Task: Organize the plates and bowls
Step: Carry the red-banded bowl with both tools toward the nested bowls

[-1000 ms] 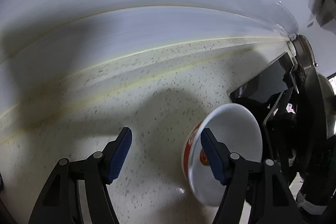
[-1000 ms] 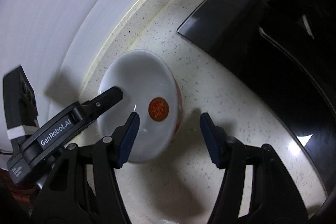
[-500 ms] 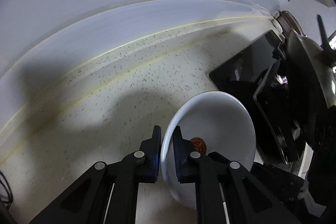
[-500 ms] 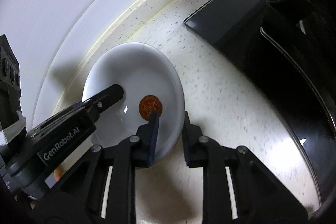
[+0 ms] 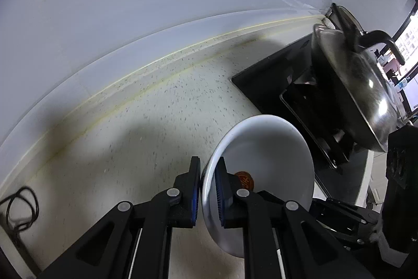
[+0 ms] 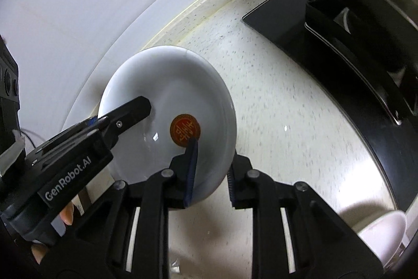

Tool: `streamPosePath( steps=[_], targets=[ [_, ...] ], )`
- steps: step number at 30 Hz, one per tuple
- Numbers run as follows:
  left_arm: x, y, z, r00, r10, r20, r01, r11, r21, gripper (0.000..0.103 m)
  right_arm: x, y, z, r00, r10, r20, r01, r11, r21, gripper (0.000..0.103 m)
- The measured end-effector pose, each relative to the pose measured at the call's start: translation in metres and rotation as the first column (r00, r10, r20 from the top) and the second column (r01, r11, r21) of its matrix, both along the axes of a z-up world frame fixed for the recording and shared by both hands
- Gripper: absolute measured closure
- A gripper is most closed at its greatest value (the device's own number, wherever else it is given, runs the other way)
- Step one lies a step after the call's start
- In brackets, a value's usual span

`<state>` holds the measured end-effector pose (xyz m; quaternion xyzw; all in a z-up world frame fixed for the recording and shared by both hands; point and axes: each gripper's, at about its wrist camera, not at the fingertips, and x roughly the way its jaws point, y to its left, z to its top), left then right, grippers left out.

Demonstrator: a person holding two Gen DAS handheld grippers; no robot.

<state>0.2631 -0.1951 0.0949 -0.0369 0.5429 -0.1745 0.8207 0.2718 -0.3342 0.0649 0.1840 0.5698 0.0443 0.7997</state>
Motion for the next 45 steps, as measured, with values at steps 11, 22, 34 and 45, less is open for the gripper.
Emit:
streamPosePath(
  steps=[11, 22, 34, 45],
  targets=[
    [-0.072, 0.020, 0.016, 1.000, 0.003, 0.008, -0.003, 1.000, -0.017, 0.091, -0.066, 0.007, 0.024, 1.000, -0.008, 0.018, 0.007, 0.999, 0.032, 0.079],
    [-0.141, 0.036, 0.031, 0.999, 0.011, 0.041, -0.011, 1.000, -0.016, 0.091, -0.129, 0.025, 0.037, 0.999, 0.028, 0.028, -0.029, 0.999, 0.034, 0.079],
    [-0.208, 0.062, 0.033, 0.997, 0.067, 0.042, -0.066, 0.998, -0.024, 0.091, -0.193, 0.052, 0.040, 0.993, 0.118, 0.030, -0.118, 0.993, 0.007, 0.079],
    [-0.247, 0.070, 0.018, 0.995, 0.075, 0.060, -0.076, 0.997, 0.005, 0.091, -0.224, 0.067, 0.021, 0.982, 0.188, 0.001, -0.188, 0.982, -0.027, 0.079]
  ],
)
